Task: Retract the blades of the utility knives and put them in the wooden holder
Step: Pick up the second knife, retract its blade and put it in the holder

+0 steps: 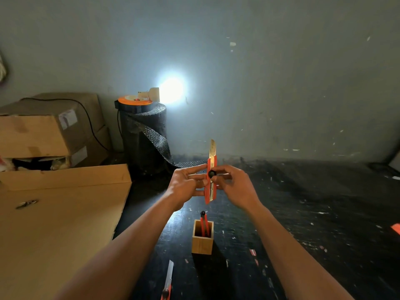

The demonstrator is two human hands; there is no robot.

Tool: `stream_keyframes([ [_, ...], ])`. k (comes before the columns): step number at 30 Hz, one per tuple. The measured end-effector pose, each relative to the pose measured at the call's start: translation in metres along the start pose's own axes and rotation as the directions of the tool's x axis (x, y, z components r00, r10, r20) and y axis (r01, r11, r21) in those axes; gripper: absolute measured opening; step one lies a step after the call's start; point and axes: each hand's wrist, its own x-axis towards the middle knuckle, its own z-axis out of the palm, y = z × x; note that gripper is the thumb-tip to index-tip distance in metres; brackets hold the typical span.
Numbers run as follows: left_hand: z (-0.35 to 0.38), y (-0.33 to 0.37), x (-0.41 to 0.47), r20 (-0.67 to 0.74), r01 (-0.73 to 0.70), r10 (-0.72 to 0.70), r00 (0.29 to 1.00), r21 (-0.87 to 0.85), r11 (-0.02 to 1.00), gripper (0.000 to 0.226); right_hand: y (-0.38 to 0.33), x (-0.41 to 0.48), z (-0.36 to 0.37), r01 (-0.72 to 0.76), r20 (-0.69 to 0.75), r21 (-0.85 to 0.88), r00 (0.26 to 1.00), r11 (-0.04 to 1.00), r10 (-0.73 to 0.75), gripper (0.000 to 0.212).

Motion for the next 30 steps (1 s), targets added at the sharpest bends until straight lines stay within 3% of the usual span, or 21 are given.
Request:
stream_keyframes([
  [7,-0.006,-0.005,0.000,0.005,0.020,-0.020,1.000,-0.055,0.998,0.053,0.003,-0.015,0.009,-0.034,0.028,-0.025,0.999,0.999,0.035,0.023],
  [16,-0.006,0.001,-0.001,-0.053,-0.018,0.019,0.998,0.010,1.000,0.052,0.006,-0.027,0.020,-0.041,0.043,-0.017,0.998,0.999,0.042,0.019],
  [22,-0.005,0.003,-0.002,-0.057,-0.059,0.062,0.996,0.058,0.997,0.051,0.004,-0.028,0.022,-0.033,0.030,-0.011,0.999,0.999,0.033,0.028],
  [30,-0.003,0.003,-0.001,-0.053,-0.057,0.059,0.997,0.050,0.997,0.055,0.002,-0.021,0.025,-0.063,0.004,0.044,0.998,0.997,0.063,0.019],
])
